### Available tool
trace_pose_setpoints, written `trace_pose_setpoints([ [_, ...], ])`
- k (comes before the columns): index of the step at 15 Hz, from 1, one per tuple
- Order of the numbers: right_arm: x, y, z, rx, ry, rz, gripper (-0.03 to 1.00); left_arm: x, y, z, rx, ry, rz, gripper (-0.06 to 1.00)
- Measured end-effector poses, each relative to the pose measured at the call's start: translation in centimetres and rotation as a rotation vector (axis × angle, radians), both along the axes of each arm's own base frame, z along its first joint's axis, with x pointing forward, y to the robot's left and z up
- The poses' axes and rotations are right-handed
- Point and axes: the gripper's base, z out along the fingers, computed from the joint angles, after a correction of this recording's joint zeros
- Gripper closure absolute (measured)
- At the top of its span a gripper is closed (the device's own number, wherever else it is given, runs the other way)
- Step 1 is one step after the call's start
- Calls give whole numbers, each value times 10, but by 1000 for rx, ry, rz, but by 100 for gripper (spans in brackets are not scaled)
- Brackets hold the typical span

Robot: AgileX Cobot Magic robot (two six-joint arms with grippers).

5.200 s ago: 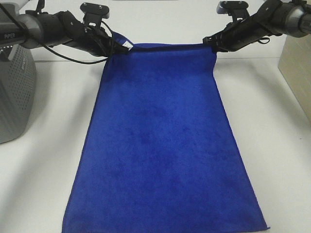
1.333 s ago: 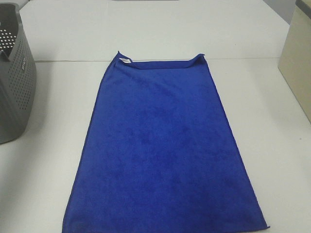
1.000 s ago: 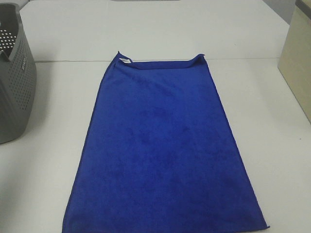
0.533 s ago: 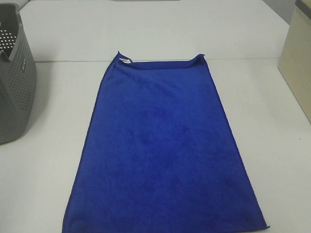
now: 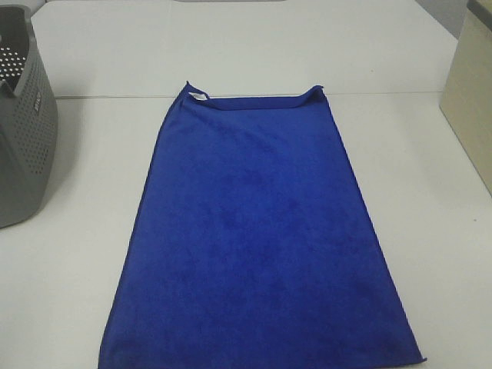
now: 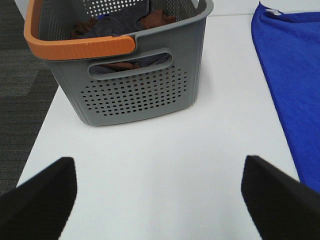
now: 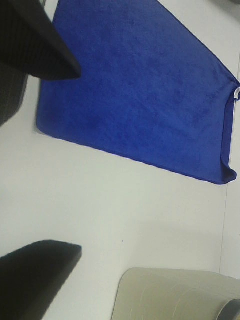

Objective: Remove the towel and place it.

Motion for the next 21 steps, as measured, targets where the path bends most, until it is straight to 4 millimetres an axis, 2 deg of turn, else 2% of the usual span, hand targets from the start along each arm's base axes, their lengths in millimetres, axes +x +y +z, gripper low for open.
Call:
trace_pose_setpoints([
  [21,2,0,-2,-1,-2,0,13,1,-7,0,-86,-5,-39,12],
])
